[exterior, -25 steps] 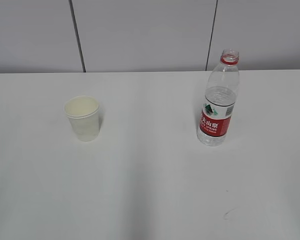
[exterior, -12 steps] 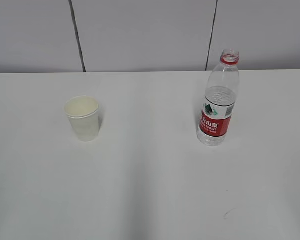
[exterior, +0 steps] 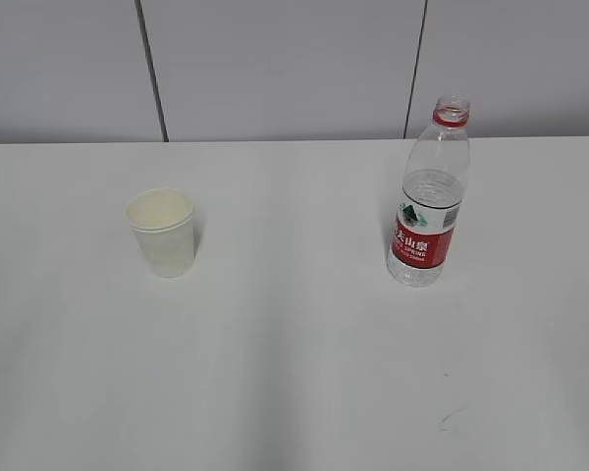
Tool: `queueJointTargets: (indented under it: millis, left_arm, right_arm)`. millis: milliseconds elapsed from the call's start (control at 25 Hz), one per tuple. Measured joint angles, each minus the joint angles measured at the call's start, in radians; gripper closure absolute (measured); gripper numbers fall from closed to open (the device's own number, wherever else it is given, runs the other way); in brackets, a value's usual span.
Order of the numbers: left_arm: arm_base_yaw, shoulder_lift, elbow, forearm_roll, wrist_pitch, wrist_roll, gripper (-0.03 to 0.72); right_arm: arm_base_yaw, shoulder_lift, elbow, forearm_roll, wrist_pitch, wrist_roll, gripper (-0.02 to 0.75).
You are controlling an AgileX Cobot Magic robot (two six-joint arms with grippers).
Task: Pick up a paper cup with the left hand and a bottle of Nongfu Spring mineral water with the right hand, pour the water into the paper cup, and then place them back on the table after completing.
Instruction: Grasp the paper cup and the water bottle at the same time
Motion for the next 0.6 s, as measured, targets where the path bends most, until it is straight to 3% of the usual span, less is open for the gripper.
queueJointTargets:
  millis: [360, 600]
  left_arm:
    - [0.0, 0.082, -0.002, -0.026, -0.284, 0.059, 0.263]
    - [0.0, 0.13, 0.048, -0.038, -0.447, 0.063, 0.263]
  right_arm:
    - [0.0, 0.022, -0.006, -0.002, -0.205, 0.0, 0.17]
    - [0.0, 0.143, 0.046, -0.012, -0.447, 0.0, 0.17]
